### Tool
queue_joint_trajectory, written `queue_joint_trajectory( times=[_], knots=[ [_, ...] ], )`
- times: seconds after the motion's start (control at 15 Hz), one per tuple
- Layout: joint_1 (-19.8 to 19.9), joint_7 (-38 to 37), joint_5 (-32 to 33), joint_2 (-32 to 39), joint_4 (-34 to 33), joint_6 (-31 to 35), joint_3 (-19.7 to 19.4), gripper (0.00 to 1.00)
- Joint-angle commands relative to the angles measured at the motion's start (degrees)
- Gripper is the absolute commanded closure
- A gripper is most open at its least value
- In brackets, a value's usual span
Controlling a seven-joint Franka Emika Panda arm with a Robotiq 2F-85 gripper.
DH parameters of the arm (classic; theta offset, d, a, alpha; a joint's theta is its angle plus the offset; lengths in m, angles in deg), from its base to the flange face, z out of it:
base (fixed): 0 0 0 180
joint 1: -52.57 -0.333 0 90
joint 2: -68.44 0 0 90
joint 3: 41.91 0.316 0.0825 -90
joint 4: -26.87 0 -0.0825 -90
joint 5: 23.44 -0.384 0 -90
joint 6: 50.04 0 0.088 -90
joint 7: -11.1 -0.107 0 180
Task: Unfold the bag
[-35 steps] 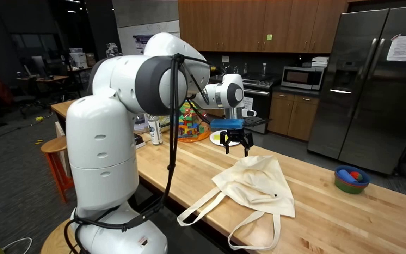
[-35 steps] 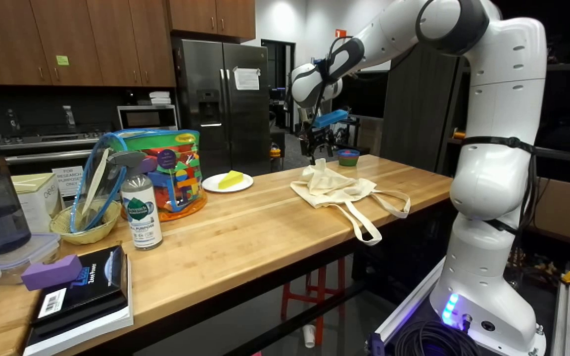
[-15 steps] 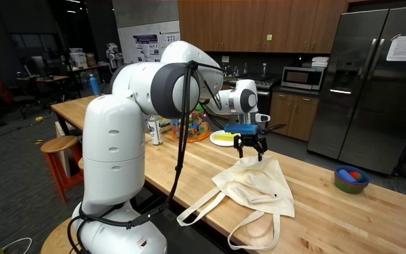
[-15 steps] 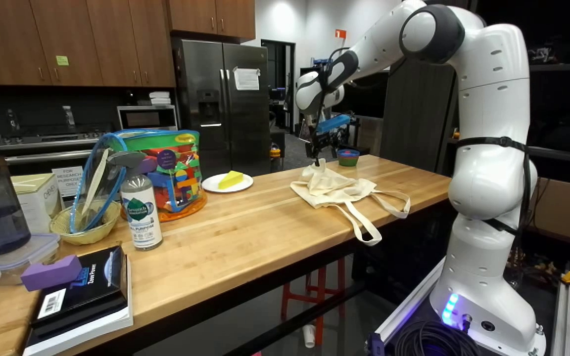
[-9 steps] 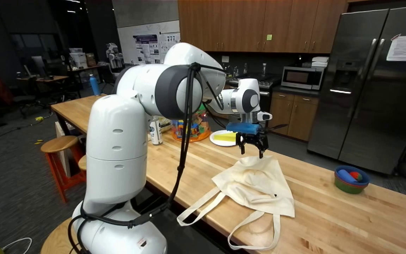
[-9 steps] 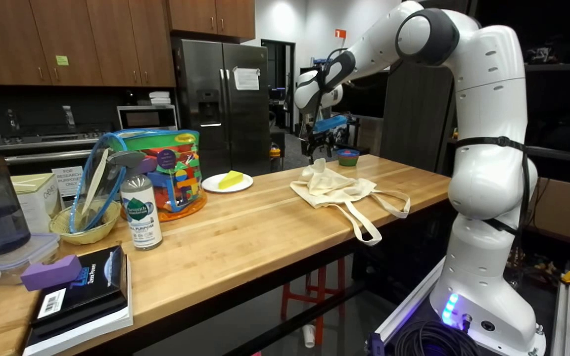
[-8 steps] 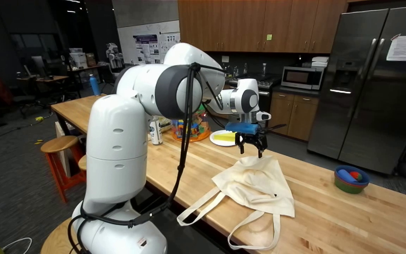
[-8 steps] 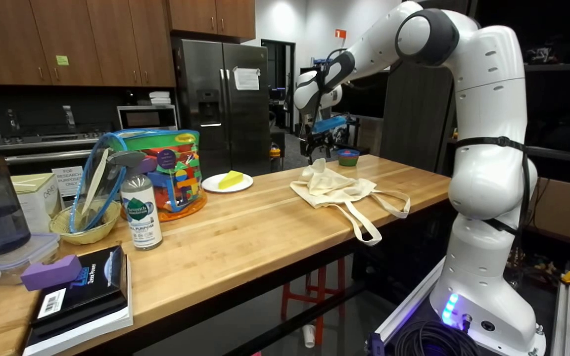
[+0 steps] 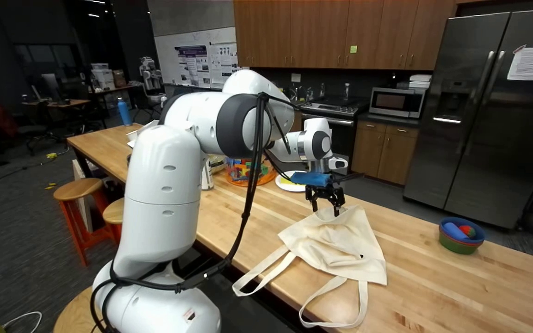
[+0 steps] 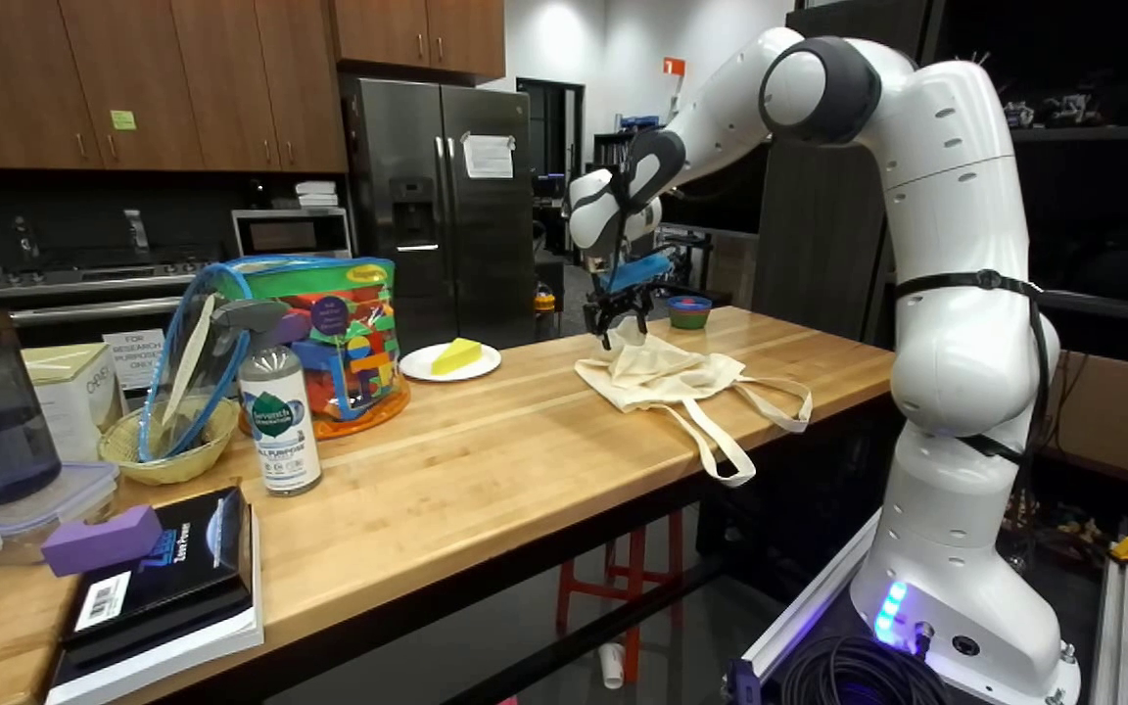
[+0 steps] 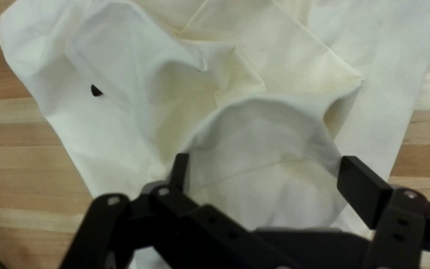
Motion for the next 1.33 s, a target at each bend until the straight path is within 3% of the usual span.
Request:
queue_joint_trajectory(
  times=[0.0, 1.07, 1.13, 1.27],
  knots=[
    [-0.59, -0.68, 0.61, 0.62, -0.1, 0.07, -0.58, 0.0],
    [-0.88, -1.56, 0.07, 1.91, -0.5, 0.84, -0.45, 0.01],
    [-0.88, -1.58, 0.01, 1.88, -0.35, 1.24, -0.45, 0.25],
    [-0.84, -1.68, -0.21, 1.84, -0.29, 2.01, -0.47, 0.3]
  ],
)
